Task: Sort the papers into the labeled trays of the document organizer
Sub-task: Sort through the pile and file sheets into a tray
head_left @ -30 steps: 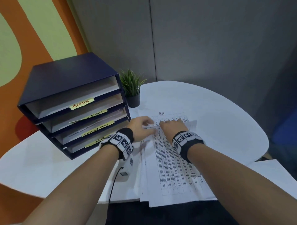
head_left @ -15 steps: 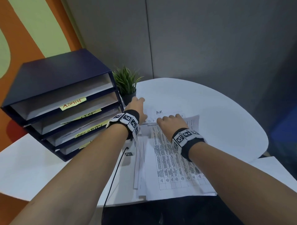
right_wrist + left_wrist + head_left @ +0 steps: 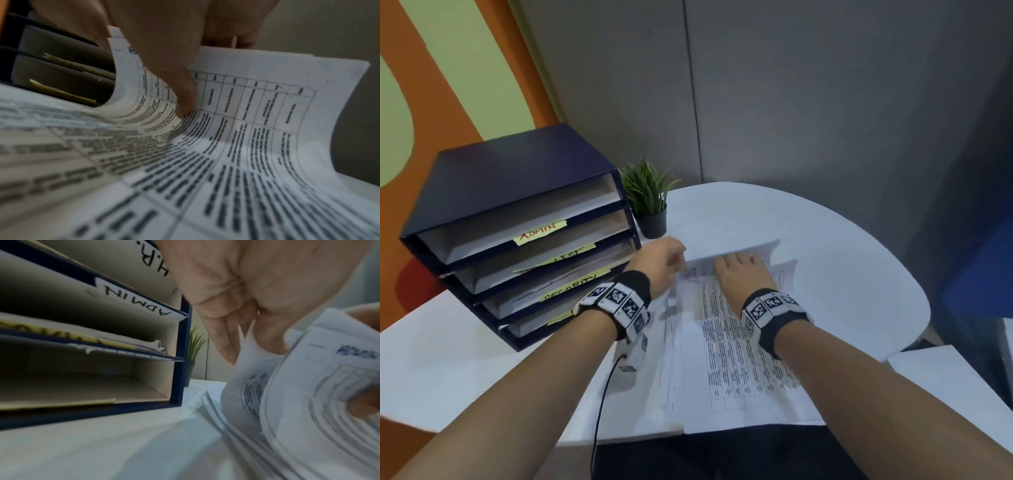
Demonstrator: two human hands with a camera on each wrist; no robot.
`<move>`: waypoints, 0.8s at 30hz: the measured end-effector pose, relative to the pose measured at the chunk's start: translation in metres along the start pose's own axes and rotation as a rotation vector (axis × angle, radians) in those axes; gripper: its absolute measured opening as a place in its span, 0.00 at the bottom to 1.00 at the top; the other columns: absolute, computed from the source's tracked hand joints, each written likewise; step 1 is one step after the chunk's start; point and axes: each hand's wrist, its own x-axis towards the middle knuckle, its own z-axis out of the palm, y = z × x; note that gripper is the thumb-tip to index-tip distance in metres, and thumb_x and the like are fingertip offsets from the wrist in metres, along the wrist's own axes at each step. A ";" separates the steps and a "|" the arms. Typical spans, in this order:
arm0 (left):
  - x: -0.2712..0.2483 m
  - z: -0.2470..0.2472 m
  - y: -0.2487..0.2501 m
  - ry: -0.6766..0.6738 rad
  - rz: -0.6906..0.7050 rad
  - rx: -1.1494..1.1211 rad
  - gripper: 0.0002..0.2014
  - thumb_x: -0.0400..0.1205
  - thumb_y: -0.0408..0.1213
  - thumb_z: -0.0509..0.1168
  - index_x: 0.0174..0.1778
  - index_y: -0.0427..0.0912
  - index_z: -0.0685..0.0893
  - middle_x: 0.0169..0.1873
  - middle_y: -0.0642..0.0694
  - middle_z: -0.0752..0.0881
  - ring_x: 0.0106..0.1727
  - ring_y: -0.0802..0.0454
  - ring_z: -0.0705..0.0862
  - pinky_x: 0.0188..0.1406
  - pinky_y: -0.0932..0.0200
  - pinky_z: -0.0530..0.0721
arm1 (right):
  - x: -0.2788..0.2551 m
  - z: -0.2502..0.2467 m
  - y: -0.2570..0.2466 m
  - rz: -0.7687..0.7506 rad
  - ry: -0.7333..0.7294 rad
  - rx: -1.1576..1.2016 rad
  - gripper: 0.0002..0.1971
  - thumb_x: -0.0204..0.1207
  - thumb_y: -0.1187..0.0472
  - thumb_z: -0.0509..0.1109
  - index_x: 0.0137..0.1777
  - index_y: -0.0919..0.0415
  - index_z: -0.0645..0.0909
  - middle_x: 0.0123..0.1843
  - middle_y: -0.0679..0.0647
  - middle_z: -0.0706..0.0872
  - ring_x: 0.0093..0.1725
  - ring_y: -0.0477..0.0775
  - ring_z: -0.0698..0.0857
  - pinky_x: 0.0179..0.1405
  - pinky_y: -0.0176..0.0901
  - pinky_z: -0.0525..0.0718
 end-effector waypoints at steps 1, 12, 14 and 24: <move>-0.010 0.001 -0.002 -0.050 -0.009 -0.064 0.09 0.79 0.25 0.68 0.39 0.44 0.85 0.58 0.51 0.87 0.57 0.50 0.85 0.61 0.55 0.82 | -0.002 0.000 0.001 0.011 0.019 0.042 0.26 0.71 0.70 0.68 0.69 0.63 0.65 0.65 0.61 0.79 0.65 0.62 0.77 0.68 0.56 0.73; -0.045 0.017 0.000 -0.252 0.017 0.011 0.03 0.81 0.44 0.63 0.46 0.54 0.81 0.64 0.52 0.86 0.60 0.50 0.84 0.62 0.49 0.83 | -0.016 0.006 0.008 0.008 0.322 -0.023 0.26 0.52 0.75 0.69 0.52 0.60 0.73 0.45 0.56 0.81 0.44 0.61 0.79 0.43 0.52 0.76; -0.045 0.018 0.005 -0.273 0.052 -0.026 0.04 0.80 0.45 0.63 0.45 0.57 0.83 0.61 0.53 0.87 0.59 0.51 0.85 0.61 0.49 0.84 | -0.015 0.004 0.007 -0.015 0.323 -0.023 0.30 0.53 0.75 0.67 0.60 0.61 0.75 0.56 0.60 0.79 0.53 0.65 0.80 0.51 0.57 0.77; -0.026 0.004 -0.021 -0.068 -0.228 -0.169 0.09 0.81 0.46 0.65 0.43 0.47 0.88 0.46 0.49 0.90 0.44 0.50 0.87 0.53 0.51 0.87 | -0.019 0.000 -0.005 -0.203 0.003 -0.136 0.10 0.76 0.66 0.65 0.56 0.58 0.78 0.54 0.54 0.83 0.55 0.59 0.81 0.60 0.51 0.73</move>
